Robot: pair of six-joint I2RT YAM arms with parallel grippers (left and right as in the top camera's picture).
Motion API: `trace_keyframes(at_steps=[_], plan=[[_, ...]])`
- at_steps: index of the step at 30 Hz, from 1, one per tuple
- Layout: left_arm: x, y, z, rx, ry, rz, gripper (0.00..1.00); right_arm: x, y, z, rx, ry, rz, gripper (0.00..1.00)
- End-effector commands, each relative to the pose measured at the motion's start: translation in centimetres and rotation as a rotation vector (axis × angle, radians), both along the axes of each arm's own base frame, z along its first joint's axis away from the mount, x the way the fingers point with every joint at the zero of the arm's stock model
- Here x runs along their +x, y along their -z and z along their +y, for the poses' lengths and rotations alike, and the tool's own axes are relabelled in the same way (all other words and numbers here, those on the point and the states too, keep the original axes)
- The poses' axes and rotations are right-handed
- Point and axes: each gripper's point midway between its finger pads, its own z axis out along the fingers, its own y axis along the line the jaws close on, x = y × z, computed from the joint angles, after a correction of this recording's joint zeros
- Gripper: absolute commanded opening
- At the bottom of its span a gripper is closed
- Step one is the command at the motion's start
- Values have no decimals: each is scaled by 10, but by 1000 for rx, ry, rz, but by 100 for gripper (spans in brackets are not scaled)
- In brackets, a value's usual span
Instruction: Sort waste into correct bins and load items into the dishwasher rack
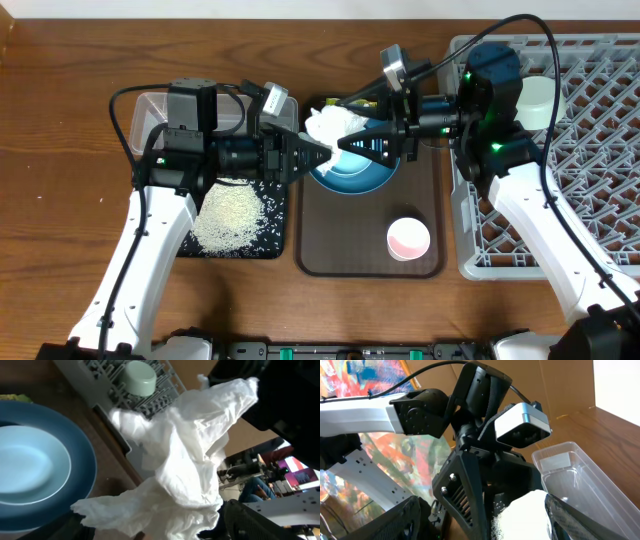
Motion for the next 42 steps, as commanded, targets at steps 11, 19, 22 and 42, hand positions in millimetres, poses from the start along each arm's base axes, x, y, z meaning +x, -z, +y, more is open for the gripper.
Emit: trace_keyframes(at_steps=[11,19,22,42], plan=[[-4,-16,-3,-43,47,-46,20,-7,-18,-3,23,-25,2,77],[-2,-15,-2,-36,39,-48,6,-10,-18,-3,24,-39,2,76],[5,-7,2,13,-11,-41,6,-11,-19,-3,24,-45,1,75],[70,66,134,458,-718,167,6,15,-22,-33,32,56,-33,96]])
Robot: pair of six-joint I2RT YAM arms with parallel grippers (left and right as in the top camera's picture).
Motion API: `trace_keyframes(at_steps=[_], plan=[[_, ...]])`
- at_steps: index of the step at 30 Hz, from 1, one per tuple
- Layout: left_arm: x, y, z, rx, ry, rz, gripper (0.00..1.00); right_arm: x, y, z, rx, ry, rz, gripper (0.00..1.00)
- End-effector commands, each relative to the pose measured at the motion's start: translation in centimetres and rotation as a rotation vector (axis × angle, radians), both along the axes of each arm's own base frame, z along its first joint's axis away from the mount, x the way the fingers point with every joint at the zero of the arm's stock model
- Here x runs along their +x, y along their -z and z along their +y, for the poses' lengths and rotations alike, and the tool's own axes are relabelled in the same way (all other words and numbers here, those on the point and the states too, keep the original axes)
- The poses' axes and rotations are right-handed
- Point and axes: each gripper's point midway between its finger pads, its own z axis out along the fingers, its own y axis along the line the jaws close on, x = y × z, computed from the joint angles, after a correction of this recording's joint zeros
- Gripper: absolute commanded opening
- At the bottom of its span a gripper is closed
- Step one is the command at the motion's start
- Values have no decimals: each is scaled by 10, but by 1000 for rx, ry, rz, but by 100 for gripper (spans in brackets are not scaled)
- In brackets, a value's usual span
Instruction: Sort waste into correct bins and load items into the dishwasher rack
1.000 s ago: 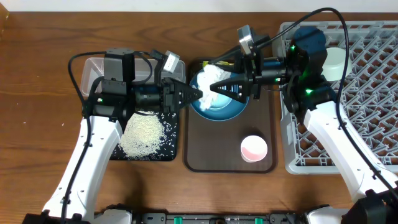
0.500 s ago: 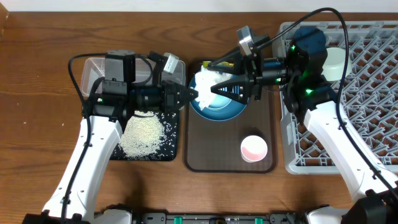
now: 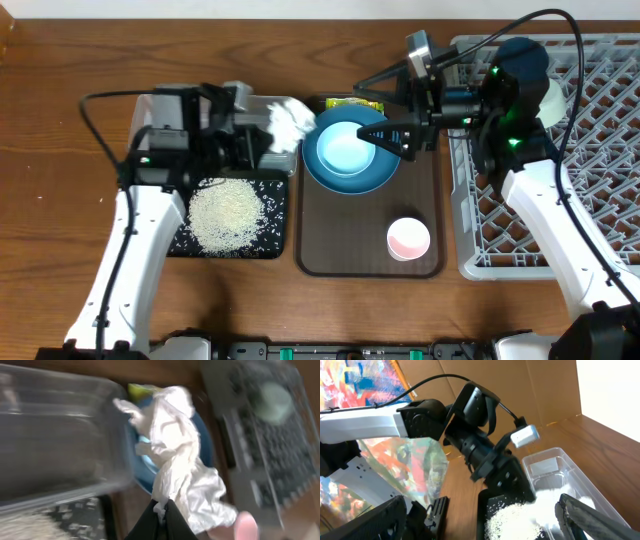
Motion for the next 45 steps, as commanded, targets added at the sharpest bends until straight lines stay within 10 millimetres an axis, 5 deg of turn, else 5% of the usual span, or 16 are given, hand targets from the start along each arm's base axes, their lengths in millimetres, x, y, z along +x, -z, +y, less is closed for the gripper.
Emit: trace_keyframes(at_steps=[1,5,10,11,12,14,16,22,29,33,38,41,45], plan=[[17,5,54,94,-266,32,6,1,-11,-9,7,17,-27,96],[19,14,81,163,-379,54,6,1,-11,-9,7,19,-27,95],[25,27,86,188,-395,78,10,1,-11,-9,7,19,-27,96],[28,32,87,189,-395,85,17,1,-11,-9,7,19,-27,96],[31,36,87,190,-394,90,43,1,-11,-9,7,19,-27,96],[35,42,87,191,-393,97,75,1,-11,-9,6,18,-26,96],[38,44,87,190,-393,95,88,1,-11,-9,6,18,-24,96],[38,22,86,177,-397,29,89,1,-10,-9,6,19,-23,96],[14,-31,61,58,-302,-75,89,17,-2,-21,-11,100,43,96],[-9,-45,58,50,-294,-75,89,52,30,-39,-94,328,157,94],[-31,-39,57,56,-292,-6,89,95,105,-88,-378,761,302,94],[-38,-31,56,61,-290,41,90,98,130,-109,-518,886,317,94],[-40,-25,57,66,-292,71,90,90,135,-93,-560,837,278,94]])
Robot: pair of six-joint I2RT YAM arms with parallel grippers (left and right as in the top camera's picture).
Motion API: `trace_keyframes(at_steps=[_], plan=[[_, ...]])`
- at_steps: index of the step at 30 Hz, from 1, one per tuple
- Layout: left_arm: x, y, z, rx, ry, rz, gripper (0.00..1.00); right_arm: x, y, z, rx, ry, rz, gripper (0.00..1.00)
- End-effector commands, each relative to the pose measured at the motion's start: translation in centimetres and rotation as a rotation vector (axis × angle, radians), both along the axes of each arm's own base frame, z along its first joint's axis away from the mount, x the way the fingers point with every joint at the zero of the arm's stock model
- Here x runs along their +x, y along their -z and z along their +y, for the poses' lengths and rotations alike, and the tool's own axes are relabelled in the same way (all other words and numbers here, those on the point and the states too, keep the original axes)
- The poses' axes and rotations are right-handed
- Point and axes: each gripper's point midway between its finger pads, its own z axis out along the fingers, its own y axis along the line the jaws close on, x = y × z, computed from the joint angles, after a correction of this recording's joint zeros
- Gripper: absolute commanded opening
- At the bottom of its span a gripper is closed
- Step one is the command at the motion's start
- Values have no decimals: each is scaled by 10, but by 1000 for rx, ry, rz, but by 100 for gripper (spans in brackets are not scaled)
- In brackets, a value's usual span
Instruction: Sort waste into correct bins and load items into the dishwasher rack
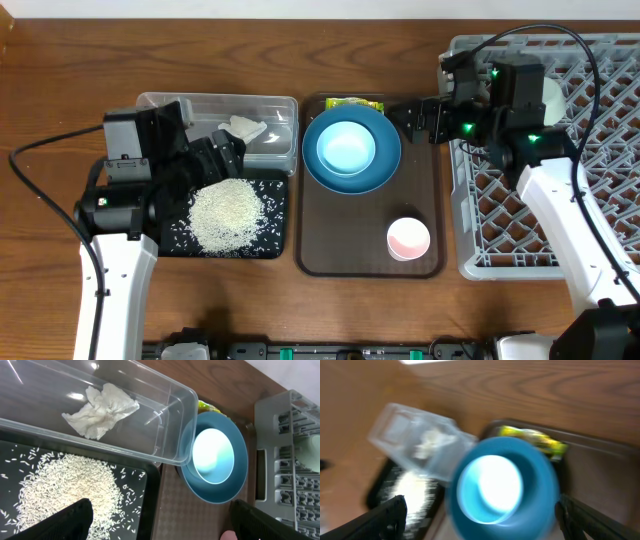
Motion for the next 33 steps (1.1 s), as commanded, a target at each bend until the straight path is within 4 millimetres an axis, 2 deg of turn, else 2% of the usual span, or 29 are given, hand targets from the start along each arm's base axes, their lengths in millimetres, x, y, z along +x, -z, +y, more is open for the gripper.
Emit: trace_keyframes(at_steps=[1,4,6,12,15,17,20,22,25,27,28,30,33], plan=[[1,-1,-2,-9,8,5,90,2,-2,4,-127,-5,-86,95],[2,2,-2,-9,8,13,90,0,8,15,-188,-8,-86,99],[2,2,-2,-10,8,16,90,0,16,20,-236,-1,-85,99],[1,3,-2,-10,8,20,90,-8,35,55,-289,-81,-91,99],[1,3,-2,-10,8,22,91,-5,47,60,-332,-79,-88,99],[1,3,-2,-10,8,22,91,3,56,48,-403,-17,-87,95],[1,3,-2,-10,8,22,91,19,60,18,-524,118,-109,86],[1,3,-2,-10,8,22,91,29,55,-5,-586,212,-127,76],[1,3,-2,-10,8,22,91,39,47,-31,-601,288,-130,51],[1,3,-2,-10,8,22,92,46,44,-49,-585,321,-118,42],[1,3,-2,-10,8,22,99,49,44,-63,-577,345,-108,28],[1,3,-2,-10,8,22,99,53,44,-84,-577,389,-93,14],[1,3,-2,-10,8,22,99,59,44,-125,-582,476,-72,8]])
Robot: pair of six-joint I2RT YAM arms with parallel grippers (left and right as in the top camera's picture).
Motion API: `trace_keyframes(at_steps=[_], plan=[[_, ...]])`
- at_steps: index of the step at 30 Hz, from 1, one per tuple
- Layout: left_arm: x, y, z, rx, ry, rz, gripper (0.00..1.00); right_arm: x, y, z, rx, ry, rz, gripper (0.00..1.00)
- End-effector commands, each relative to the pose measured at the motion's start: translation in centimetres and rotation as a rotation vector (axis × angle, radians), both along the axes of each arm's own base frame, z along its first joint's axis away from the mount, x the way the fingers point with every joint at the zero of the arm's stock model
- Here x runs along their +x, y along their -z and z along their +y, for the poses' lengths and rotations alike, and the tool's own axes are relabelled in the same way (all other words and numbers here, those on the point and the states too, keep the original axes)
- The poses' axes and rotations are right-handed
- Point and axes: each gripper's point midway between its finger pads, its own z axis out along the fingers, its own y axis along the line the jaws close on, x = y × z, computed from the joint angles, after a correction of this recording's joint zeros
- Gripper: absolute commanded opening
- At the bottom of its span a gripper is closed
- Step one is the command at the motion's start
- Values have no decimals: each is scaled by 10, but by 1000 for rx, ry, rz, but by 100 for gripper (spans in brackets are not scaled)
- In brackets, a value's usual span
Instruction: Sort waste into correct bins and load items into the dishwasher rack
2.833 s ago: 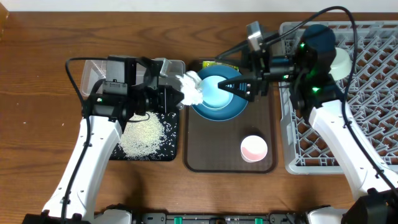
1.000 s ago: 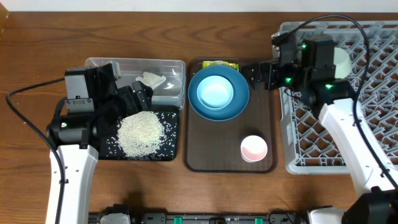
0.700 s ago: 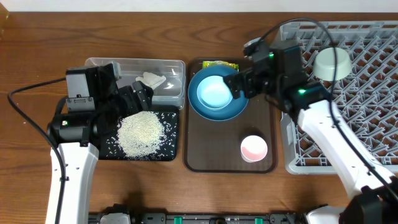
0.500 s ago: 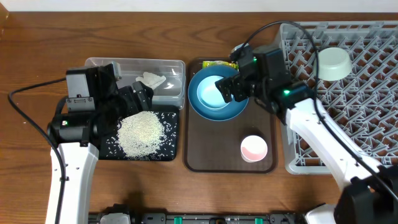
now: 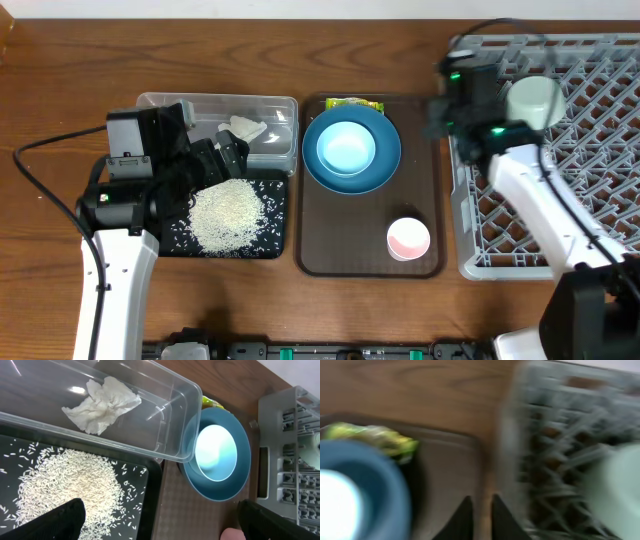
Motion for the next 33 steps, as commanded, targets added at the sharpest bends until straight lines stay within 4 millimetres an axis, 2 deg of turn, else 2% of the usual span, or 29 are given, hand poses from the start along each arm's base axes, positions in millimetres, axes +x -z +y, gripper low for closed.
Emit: trace_keyframes(at_steps=[1,4,8,16,19,25,30,33], plan=[[2,-3,-1,-7,7,-7,99,10,-13,-44,-15,103,-37,6],[2,-3,-1,-7,7,-7,99,13,-16,-76,-14,173,-51,5],[2,-3,-1,-7,7,-7,99,14,-10,-108,-16,241,-47,6],[2,-3,-1,-7,7,-7,98,26,27,-166,-20,357,-25,5],[2,-3,-1,-7,7,-7,98,24,39,-180,-24,389,-2,3],[2,-3,-1,-7,7,-7,98,-6,46,-210,-59,504,88,1],[2,-3,-1,-7,7,-7,98,-17,36,-213,-79,525,98,3],[2,-3,-1,-7,7,-7,98,-21,19,-212,-78,525,72,4]])
